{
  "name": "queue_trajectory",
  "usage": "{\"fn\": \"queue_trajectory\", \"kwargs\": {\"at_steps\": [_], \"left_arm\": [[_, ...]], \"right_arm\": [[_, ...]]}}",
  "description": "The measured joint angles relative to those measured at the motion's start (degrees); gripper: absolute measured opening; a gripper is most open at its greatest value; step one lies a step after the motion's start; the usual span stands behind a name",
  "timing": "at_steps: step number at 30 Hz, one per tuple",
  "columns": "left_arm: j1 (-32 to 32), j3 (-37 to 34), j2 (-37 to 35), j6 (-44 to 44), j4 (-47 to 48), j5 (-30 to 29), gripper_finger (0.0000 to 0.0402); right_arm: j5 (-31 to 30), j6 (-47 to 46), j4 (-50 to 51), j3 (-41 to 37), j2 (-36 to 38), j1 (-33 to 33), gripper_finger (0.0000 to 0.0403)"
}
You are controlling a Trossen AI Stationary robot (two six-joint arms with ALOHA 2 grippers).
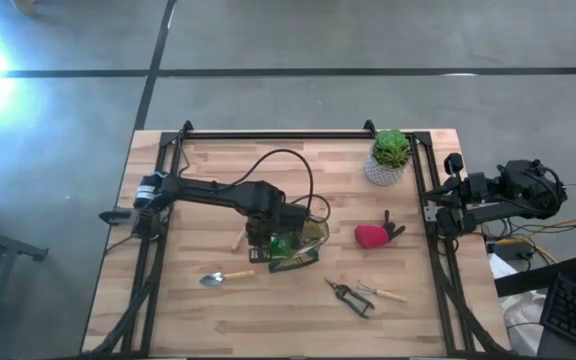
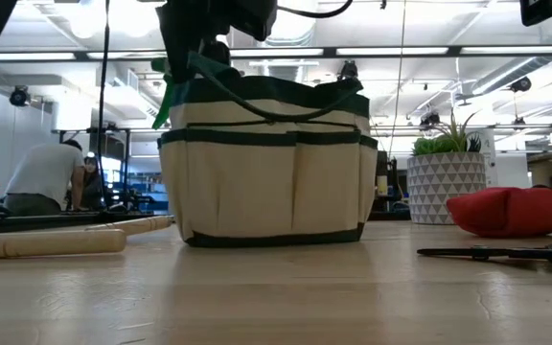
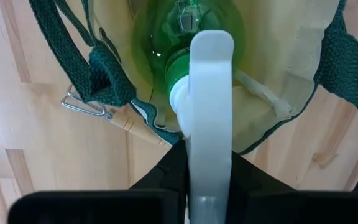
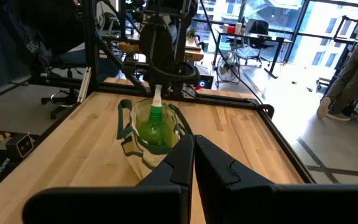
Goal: Pick & Place Garden tools in Gardening bag
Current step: Put the green spray bottle into the green gardening bag
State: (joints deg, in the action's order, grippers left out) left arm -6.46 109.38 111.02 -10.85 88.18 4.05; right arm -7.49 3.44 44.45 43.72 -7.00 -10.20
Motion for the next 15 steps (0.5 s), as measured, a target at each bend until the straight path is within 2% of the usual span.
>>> {"fn": "queue_trajectory", "kwargs": {"at_steps": [8,15], "left_arm": [[0.00,0.00,-0.15,-0.02,0.85,0.04,0.0148],[0.00,0.00,-0.44,-0.21,1.38,0.03,0.0181]], "right_arm": [[-0.01,0.01,0.02,-0.02,-0.01,0.00,0.0008],[-0.01,0.00,0.01,0.00,0.00,-0.01,0.0008]]}}
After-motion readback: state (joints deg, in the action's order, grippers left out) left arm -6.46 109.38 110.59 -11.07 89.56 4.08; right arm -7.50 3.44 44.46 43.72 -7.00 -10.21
